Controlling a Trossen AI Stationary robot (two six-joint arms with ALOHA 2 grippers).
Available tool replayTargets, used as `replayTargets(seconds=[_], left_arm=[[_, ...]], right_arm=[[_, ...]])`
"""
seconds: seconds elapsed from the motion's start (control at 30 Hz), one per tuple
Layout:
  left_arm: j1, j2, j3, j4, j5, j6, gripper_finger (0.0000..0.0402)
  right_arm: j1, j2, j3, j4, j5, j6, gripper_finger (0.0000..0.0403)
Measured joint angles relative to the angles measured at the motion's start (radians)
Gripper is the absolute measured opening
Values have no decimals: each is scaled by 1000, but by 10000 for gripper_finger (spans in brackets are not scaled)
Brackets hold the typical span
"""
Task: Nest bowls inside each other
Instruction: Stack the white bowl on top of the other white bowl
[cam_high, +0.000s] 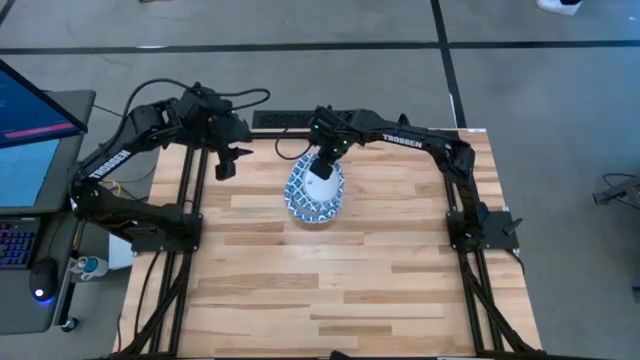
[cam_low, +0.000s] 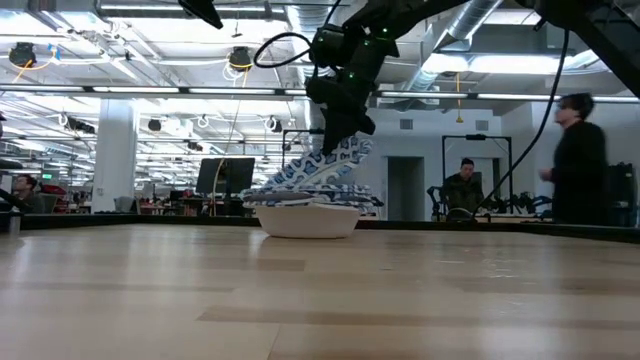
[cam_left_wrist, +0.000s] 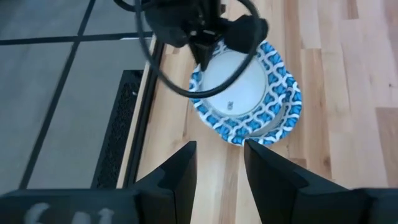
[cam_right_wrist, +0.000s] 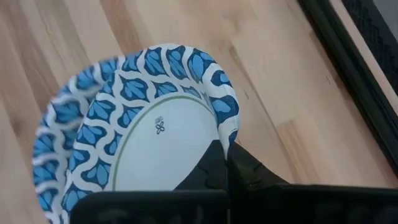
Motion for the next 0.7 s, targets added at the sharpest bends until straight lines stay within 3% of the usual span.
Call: replayTargets(seconds=[0.2,0.37,0.7], left_arm=[[10,0,0,0,29,0,125],[10,0,0,-5,30,0,125],[10,0,0,-15,30,0,125]], right_arm=[[0,0,0,25,-17,27,4],[2,0,0,26,-98,52,3],[35,0,-3,124,-103,46,3]])
